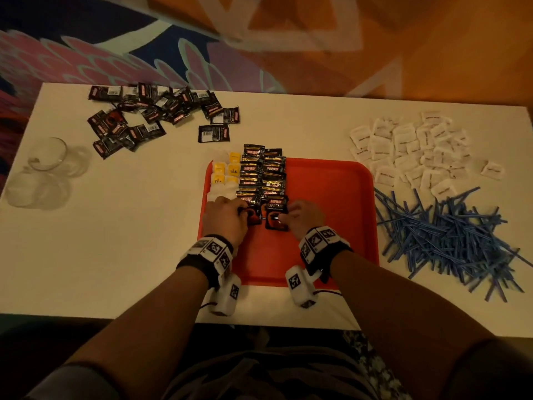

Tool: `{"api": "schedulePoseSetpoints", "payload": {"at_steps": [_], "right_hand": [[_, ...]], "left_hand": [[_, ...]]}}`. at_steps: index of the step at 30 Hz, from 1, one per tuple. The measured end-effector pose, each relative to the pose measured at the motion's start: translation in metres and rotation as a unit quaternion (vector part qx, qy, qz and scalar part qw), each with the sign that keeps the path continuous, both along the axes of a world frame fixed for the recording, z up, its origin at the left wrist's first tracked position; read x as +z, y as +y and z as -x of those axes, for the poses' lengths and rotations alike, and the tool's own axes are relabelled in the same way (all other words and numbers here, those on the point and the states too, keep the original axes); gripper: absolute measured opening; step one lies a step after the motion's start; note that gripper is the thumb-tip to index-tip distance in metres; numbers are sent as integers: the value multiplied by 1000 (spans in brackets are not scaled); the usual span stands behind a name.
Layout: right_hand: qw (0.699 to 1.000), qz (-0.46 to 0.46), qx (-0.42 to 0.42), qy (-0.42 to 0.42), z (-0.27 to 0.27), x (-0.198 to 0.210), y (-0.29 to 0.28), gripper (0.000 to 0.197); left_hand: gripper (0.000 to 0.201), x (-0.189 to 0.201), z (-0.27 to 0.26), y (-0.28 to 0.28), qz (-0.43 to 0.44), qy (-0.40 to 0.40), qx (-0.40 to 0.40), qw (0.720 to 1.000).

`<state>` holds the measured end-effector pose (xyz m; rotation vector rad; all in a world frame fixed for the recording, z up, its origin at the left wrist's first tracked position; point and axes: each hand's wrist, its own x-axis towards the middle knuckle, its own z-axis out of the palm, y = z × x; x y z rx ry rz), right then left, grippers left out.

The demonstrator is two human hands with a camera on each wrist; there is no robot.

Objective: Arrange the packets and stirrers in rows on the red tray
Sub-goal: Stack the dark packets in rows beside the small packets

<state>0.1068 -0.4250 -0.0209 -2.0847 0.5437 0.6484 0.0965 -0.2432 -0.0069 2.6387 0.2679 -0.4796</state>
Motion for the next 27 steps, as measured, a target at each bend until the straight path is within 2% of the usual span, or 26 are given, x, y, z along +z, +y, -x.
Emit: {"api": "schedulePoseSetpoints", "payload": {"at_steps": [3, 6, 10, 14, 21, 27], "right_hand": [[1000, 12, 11, 11, -7, -7, 4, 30], [999, 28, 29, 14, -10, -9, 8, 32], [1000, 28, 6, 10, -11, -10, 11, 35], [999, 30, -19, 0, -13, -11, 11, 28], [999, 35, -11, -8, -15, -15, 11, 24], [999, 17, -39, -4, -15, -21, 10, 30]], "left_hand": [[26, -11, -2, 0, -37, 1, -43, 998], [30, -14, -3, -1, -38, 16, -67, 997], [31, -12, -5, -3, -27, 2, -69, 997], [32, -12, -7, -2, -23, 4, -68, 997], [34, -11, -5, -2, -33, -4, -67, 997], [32, -10, -5, -4, -34, -17, -65, 997]]}}
